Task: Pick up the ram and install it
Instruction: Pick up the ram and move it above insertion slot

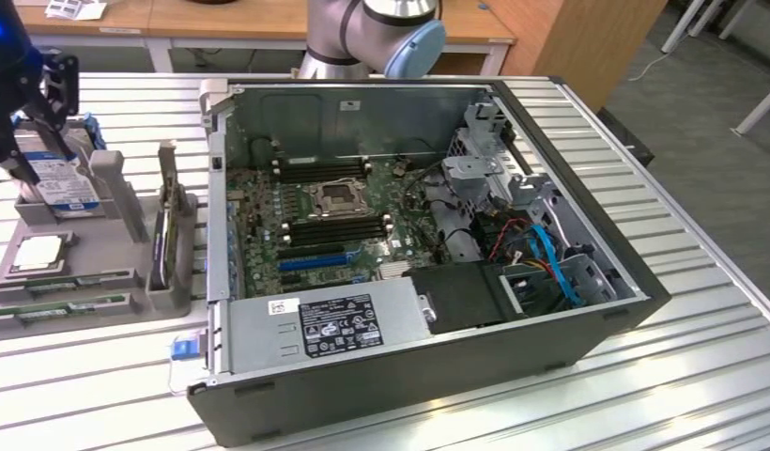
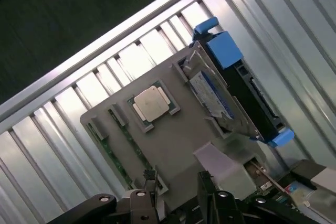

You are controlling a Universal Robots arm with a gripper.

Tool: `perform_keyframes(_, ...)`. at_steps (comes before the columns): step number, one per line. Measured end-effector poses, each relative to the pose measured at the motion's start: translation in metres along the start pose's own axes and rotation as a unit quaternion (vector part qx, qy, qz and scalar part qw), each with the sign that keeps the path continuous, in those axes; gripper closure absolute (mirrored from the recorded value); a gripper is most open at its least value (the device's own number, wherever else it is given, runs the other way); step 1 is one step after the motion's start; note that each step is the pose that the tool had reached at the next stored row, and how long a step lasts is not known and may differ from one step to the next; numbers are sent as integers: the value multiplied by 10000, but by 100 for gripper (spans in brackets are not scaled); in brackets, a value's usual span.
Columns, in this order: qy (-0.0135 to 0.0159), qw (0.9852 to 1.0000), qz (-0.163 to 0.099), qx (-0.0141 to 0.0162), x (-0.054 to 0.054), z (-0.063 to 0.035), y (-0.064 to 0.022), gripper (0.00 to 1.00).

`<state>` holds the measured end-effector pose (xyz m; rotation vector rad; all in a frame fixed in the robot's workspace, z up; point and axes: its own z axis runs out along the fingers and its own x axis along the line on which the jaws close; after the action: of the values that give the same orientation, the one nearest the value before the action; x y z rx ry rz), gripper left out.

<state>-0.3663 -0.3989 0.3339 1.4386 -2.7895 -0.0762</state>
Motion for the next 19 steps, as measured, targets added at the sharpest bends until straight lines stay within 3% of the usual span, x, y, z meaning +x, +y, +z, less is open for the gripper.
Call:
perform_keyframes(5, 21, 9990, -454, -10, 1, 58, -3, 56)
perform_keyframes(10, 41, 9958, -910, -19, 2, 117, -5, 56)
perform_keyframes(15, 60, 9907, -1362, -28, 3, 175, -8, 56)
perform_keyframes(19, 76, 9851, -1717, -35, 5, 221, -10, 56)
